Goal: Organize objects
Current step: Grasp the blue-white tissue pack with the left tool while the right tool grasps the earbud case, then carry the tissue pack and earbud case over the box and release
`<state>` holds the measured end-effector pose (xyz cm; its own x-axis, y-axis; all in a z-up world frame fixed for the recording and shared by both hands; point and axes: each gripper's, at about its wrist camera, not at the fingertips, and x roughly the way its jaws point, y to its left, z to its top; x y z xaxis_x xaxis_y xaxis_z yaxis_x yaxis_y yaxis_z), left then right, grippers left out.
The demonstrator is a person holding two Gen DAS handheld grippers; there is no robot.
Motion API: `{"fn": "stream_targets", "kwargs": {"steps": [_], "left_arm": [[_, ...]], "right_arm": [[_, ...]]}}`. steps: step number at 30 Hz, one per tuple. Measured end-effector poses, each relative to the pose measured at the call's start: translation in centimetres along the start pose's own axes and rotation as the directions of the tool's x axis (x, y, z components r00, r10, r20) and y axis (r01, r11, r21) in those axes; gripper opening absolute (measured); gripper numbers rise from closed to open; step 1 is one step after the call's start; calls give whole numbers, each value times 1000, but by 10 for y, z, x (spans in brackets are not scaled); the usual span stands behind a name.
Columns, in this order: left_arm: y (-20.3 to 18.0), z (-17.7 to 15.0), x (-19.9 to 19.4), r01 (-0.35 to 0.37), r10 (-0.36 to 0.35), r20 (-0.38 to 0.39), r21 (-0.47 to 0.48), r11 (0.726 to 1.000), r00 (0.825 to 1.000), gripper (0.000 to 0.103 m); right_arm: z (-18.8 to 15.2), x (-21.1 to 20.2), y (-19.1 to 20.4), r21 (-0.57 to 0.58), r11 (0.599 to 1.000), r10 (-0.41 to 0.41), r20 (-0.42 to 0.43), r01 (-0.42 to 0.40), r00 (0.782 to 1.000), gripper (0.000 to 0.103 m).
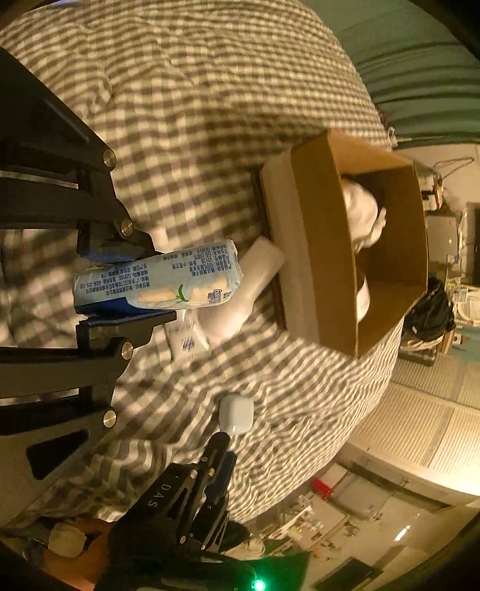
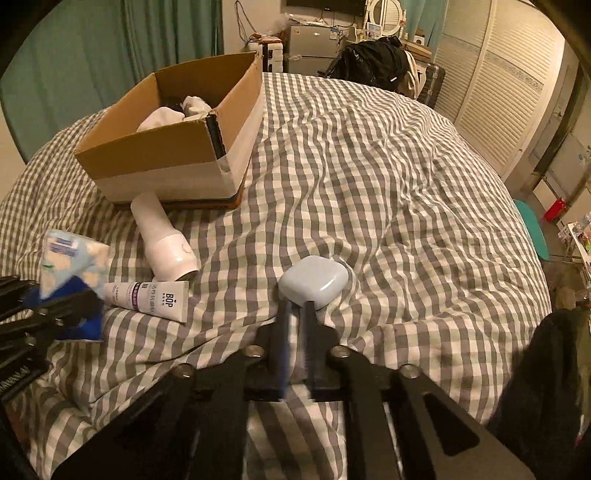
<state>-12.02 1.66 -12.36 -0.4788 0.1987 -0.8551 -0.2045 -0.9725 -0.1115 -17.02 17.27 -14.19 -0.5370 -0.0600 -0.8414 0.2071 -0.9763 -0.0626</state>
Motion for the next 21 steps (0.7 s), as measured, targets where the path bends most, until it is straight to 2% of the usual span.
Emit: {"fn": "stream_targets", "kwargs": {"steps": [2, 5, 9, 15, 21], "left_arm": [[9, 2, 1, -17, 17, 1, -13, 1000, 1000, 21], [23, 5, 7, -35, 35, -4, -36, 999, 999, 21], [39, 8, 19, -65, 65, -16, -52, 996, 998, 21], [52, 12, 39, -66, 62, -52, -76, 995, 997, 21], [55, 13, 40, -61, 56, -55, -88, 994, 997, 21]], "right_arm": [[4, 7, 1, -3, 1000, -5, -11, 5, 1000, 33], [10, 24, -1, -13, 1000, -13, -37, 13, 999, 35], [20, 48, -4, -14, 999, -45, -73, 44, 996, 51], [27, 86, -9, -4, 999, -46, -130, 46, 990, 55], [31, 88, -12, 11, 999, -48, -95, 49, 994, 54]]}}
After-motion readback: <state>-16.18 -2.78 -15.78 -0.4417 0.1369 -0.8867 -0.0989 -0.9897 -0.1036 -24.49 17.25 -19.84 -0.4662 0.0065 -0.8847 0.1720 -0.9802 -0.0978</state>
